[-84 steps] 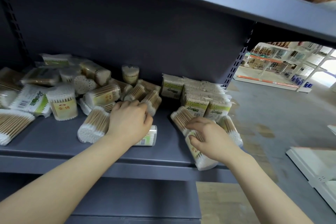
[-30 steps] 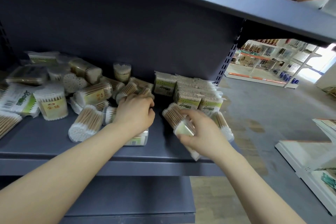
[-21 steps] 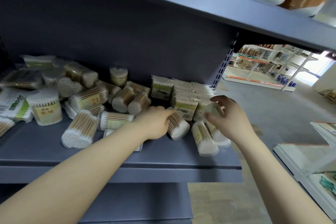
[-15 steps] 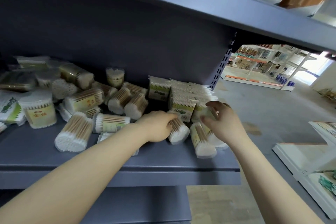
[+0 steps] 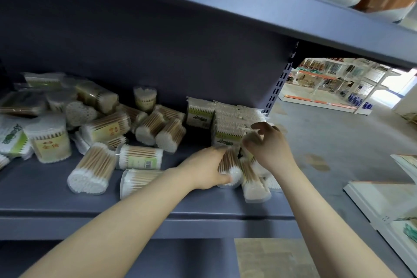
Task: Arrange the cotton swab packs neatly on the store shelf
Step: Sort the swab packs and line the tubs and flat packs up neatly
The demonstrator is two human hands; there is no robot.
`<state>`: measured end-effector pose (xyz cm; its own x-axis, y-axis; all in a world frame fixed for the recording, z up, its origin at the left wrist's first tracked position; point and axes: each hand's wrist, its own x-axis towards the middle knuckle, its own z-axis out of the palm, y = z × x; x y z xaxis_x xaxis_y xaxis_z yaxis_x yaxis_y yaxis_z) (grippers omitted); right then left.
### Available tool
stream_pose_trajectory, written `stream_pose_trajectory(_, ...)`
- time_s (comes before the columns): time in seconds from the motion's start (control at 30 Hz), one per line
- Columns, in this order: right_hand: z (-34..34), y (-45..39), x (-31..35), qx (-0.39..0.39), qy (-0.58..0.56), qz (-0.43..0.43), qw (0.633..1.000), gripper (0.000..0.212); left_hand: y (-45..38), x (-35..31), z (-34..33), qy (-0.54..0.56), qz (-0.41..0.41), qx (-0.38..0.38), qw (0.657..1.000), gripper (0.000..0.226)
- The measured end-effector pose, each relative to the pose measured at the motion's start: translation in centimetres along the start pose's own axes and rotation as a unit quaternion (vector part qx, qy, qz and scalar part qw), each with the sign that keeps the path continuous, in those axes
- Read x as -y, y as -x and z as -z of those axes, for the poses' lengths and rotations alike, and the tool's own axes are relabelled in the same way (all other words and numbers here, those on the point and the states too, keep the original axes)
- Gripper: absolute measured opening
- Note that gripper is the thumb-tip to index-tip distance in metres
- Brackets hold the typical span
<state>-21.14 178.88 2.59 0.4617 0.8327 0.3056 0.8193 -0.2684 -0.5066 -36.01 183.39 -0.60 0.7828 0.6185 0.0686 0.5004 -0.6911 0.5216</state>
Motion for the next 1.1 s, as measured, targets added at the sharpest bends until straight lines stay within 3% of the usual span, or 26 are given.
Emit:
stream_pose_trajectory(0.33, 0.4, 0.2, -1.0, 0.015, 0.030, -0.020, 0.999, 0.039, 0.0, 0.2, -0.2, 0.013, 0.021, -0.004, 1.000, 0.075)
stream_pose_trajectory(0.93, 0.7, 0.2, -1.3, 0.005, 0.020, -0.006, 1.000, 0.038, 1.0, 0.5, 1.3, -0.035, 0.050, -0.039, 0.997, 0.055)
stream_pose_trajectory(1.1, 1.0, -0.1, -2.4, 0.017, 0.045, -0.065, 0.997, 0.037, 1.3, 1.0, 1.4, -0.042, 0.063, -0.047, 0.996, 0.052)
